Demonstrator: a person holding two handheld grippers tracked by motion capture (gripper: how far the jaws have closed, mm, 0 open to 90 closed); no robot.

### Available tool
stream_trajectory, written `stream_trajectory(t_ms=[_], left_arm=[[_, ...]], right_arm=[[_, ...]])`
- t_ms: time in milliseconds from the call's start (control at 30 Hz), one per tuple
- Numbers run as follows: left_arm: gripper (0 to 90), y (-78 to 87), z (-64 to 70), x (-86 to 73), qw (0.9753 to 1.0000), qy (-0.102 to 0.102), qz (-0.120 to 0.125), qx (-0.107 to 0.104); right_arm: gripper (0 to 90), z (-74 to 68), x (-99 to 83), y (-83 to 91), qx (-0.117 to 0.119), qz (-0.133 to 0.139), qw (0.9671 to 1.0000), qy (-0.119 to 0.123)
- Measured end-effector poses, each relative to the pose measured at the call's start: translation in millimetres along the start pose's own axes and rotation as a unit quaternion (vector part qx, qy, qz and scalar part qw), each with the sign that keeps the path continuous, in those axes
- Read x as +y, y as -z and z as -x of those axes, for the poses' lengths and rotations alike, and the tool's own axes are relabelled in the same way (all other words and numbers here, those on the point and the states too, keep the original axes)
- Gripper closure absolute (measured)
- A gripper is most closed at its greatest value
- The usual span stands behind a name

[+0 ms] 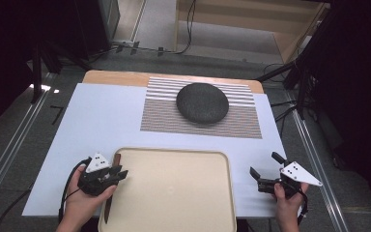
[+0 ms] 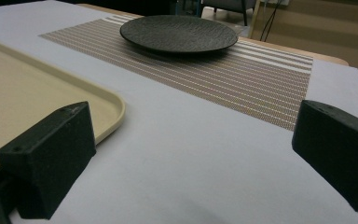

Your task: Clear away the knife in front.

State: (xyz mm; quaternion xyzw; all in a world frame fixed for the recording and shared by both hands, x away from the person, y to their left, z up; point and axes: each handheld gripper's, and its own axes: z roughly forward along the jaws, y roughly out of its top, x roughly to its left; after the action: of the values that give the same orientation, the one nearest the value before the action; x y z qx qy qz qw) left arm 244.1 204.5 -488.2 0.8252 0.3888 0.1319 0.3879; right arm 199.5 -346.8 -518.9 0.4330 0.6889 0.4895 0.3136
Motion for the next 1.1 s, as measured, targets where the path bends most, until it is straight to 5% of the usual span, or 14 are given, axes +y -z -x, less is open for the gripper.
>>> stream_trajectory(t_ms=[300,533,767,1100], left_arm=[[32.2,12.4,-2.6,3.8,0.9972,0.008,0.073,-0.015],[13.3,21.1,-4.6,5.0,0.9939,0.002,0.107,-0.027],[2.1,26.8,-12.2,2.5,0.9912,0.002,0.127,-0.037],[0.0,37.7,-26.6,-1.8,0.9889,0.006,0.148,-0.011]], right_arm=[[0.0,0.0,0.0,-0.1,0.000,0.000,1.0000,0.000],[0.0,-0.1,0.0,-0.2,-0.002,-0.001,1.0000,-0.001],[0.0,0.0,0.0,-0.3,-0.002,-0.001,1.0000,-0.001],[0.0,0.1,0.0,-0.4,-0.002,-0.001,1.0000,-0.003]])
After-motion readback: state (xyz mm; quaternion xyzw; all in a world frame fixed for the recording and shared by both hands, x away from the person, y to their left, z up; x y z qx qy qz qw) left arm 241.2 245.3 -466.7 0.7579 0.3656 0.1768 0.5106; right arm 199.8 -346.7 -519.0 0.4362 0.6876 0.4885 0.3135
